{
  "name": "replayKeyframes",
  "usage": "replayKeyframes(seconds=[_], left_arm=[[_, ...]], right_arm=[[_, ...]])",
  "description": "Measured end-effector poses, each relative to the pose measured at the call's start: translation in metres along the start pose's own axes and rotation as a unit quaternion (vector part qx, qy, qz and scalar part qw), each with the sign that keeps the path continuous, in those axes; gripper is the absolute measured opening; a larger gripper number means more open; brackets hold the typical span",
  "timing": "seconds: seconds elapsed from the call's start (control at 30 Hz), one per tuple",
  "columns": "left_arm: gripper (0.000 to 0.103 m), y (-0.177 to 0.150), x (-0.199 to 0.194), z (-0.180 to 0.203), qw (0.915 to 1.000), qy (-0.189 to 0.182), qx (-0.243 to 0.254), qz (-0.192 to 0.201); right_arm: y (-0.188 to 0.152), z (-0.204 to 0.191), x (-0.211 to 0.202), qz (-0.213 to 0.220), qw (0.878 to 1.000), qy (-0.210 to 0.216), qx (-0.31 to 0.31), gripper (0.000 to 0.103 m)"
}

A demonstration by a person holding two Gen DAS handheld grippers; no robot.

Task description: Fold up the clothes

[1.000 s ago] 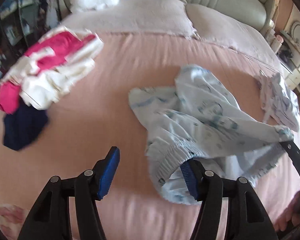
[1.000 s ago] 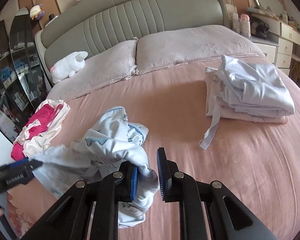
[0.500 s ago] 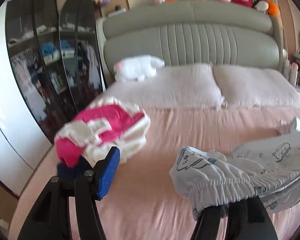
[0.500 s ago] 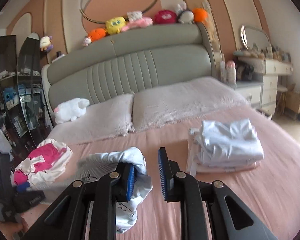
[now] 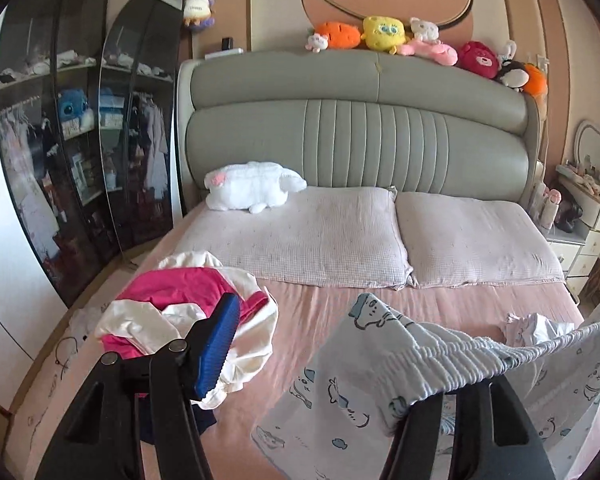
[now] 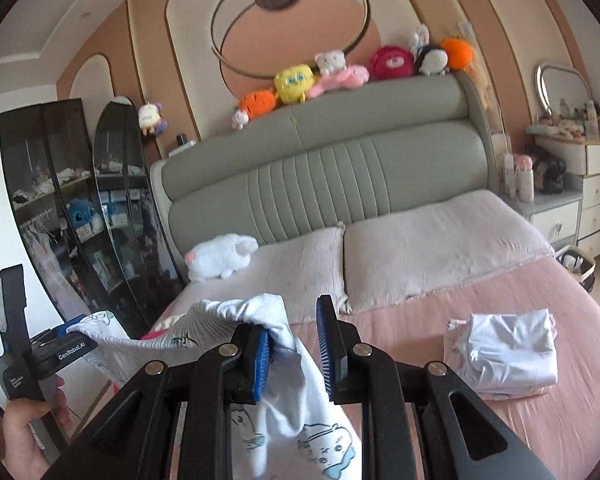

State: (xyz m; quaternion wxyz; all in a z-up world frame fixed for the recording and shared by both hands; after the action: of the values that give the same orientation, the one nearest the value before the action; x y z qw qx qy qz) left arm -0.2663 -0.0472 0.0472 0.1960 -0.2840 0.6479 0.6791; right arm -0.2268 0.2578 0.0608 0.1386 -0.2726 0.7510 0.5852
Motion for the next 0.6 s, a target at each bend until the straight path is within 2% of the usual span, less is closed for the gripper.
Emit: replayKeyframes(seconds=[0.03, 0.07, 0.13, 0.2, 0.3, 0.33, 0.37, 0.43, 0.47, 0.5, 0.53, 0.57, 0.6], left_arm=[[0.057, 0.006, 0.002, 0.001, 1.0, -0.002, 0.0, 0.002], [0.058, 0.018, -0.009, 0.002, 0.9997, 0.002, 0.003, 0.025], [0.058, 0.042, -0.037, 0.001, 0.9976, 0.004, 0.008, 0.069], [0.059, 0.058, -0.062, -0.002, 0.9953, -0.007, 0.009, 0.096], [0.061, 0.049, -0.082, -0.006, 0.9936, -0.011, 0.033, 0.108], [0.064, 0.034, -0.075, -0.006, 0.995, -0.017, 0.04, 0.09], [0.064, 0.014, -0.06, -0.006, 0.9969, -0.03, 0.048, 0.055], [0.064, -0.031, -0.027, -0.006, 0.9961, -0.054, 0.066, -0.021], [0.064, -0.062, 0.001, -0.003, 0.992, -0.058, 0.083, -0.076], [0.064, -0.094, 0.027, 0.0, 0.9834, -0.062, 0.105, -0.135], [0.064, -0.13, 0.054, 0.006, 0.9677, -0.067, 0.136, -0.201], [0.064, -0.166, 0.079, 0.011, 0.9466, -0.071, 0.167, -0.267], [0.064, -0.201, 0.103, 0.015, 0.9201, -0.075, 0.197, -0.33]], right_arm=[[0.003, 0.001, 0.005, -0.005, 1.0, 0.003, -0.001, 0.018], [0.008, -0.001, 0.003, 0.002, 1.0, 0.009, -0.003, 0.018], [0.026, -0.012, -0.011, 0.037, 0.999, 0.002, -0.031, 0.018], [0.049, -0.022, -0.025, 0.062, 0.997, 0.01, -0.039, 0.018], [0.065, -0.027, -0.045, 0.082, 0.996, 0.036, -0.029, 0.021], [0.061, -0.028, -0.048, 0.083, 0.996, 0.033, -0.03, 0.026], [0.051, -0.026, -0.048, 0.078, 0.996, 0.027, -0.032, 0.031], [0.016, -0.016, -0.039, 0.049, 0.998, 0.008, -0.036, 0.033], [-0.009, -0.008, -0.026, 0.018, 0.999, -0.004, -0.036, 0.034], [-0.036, 0.001, -0.01, -0.018, 0.999, -0.017, -0.036, 0.034], [-0.067, 0.011, 0.01, -0.068, 0.997, -0.027, -0.032, 0.034], [-0.101, 0.021, 0.034, -0.127, 0.991, -0.036, -0.025, 0.034], [-0.135, 0.032, 0.057, -0.186, 0.981, -0.044, -0.019, 0.034]])
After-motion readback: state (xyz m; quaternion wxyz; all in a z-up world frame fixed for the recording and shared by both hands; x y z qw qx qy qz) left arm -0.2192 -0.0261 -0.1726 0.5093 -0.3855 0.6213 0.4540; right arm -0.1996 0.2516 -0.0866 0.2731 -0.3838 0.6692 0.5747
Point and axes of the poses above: each gripper's, at about its wrist camera, not at the fingertips, and x roughly the way its jaws point, z to its right, y to its top, the point moved 7 cm from there along x, roughly the way its jaws point, and after that the axes turned 8 degrees about -z, right-handed, at the moved point
